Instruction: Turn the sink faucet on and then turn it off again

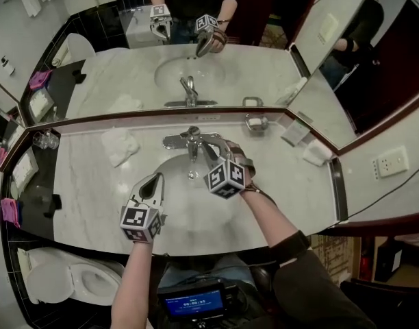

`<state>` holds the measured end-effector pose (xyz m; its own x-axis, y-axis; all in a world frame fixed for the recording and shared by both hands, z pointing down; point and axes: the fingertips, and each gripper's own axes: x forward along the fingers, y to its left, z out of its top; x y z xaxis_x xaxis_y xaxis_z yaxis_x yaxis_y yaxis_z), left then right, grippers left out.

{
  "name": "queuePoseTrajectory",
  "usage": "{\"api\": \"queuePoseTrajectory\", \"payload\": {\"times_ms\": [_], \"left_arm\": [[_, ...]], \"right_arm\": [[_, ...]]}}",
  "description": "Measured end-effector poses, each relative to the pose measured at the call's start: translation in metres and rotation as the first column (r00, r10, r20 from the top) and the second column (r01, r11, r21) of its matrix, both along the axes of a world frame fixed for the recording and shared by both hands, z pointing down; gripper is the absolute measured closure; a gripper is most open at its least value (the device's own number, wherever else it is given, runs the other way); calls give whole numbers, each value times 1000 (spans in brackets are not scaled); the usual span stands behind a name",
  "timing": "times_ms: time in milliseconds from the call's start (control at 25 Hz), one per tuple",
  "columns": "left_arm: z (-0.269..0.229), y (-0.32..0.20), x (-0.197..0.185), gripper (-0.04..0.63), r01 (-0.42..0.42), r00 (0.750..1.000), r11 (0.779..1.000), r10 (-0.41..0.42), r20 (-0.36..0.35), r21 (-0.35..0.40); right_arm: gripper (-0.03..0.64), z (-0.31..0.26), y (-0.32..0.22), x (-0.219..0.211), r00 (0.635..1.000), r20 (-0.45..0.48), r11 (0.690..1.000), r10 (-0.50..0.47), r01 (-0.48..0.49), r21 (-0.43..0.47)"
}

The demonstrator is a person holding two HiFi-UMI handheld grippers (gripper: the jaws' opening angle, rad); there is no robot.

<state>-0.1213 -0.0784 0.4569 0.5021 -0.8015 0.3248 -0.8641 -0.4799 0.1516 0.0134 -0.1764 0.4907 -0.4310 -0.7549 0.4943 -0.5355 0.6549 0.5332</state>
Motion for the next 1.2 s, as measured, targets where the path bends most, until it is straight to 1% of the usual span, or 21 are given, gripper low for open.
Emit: {"api": "queuePoseTrajectory", "payload": {"times_ms": [80,160,280,360,440,560,680,840,960,1040,1120,1200], "left_arm": [[-4,3,1,595,-11,1000,1000,11,-3,8],[-11,7,4,595,-38,999,999,38,2,13],[-19,17,12,595,-62,998,998,62,-2,19],[-24,22,17,595,-74,997,997,74,-10,14],[-27,26,21,595,-89,996,996,89,-16,2],[-30,27,22,595,-91,996,996,91,-16,10],[-33,32,24,595,-105,994,994,105,-19,11],[-39,39,29,595,-124,992,992,124,-23,13],[-36,40,26,595,-117,993,993,117,-1,32],[-36,42,25,595,-113,994,993,113,-2,31],[-39,44,27,595,-111,994,994,111,-12,20],[-40,44,26,595,-106,994,994,106,-4,22]], "right_arm": [[594,-9,13,14,998,32,999,50,-50,-11],[594,-15,26,26,991,79,994,106,-103,-42],[595,-20,50,43,971,156,980,182,-165,-116],[595,-25,64,53,955,197,971,221,-195,-141],[595,-32,78,63,934,244,959,263,-226,-169],[595,-41,93,80,874,346,933,341,-270,-237],[595,-34,106,96,814,424,910,396,-286,-300],[595,-25,123,107,753,492,890,438,-284,-357],[595,-22,133,107,726,522,884,448,-271,-382],[595,-22,138,106,709,541,881,452,-263,-392],[595,-23,141,106,697,554,880,455,-260,-397],[595,-23,143,107,691,559,879,458,-258,-401]]}}
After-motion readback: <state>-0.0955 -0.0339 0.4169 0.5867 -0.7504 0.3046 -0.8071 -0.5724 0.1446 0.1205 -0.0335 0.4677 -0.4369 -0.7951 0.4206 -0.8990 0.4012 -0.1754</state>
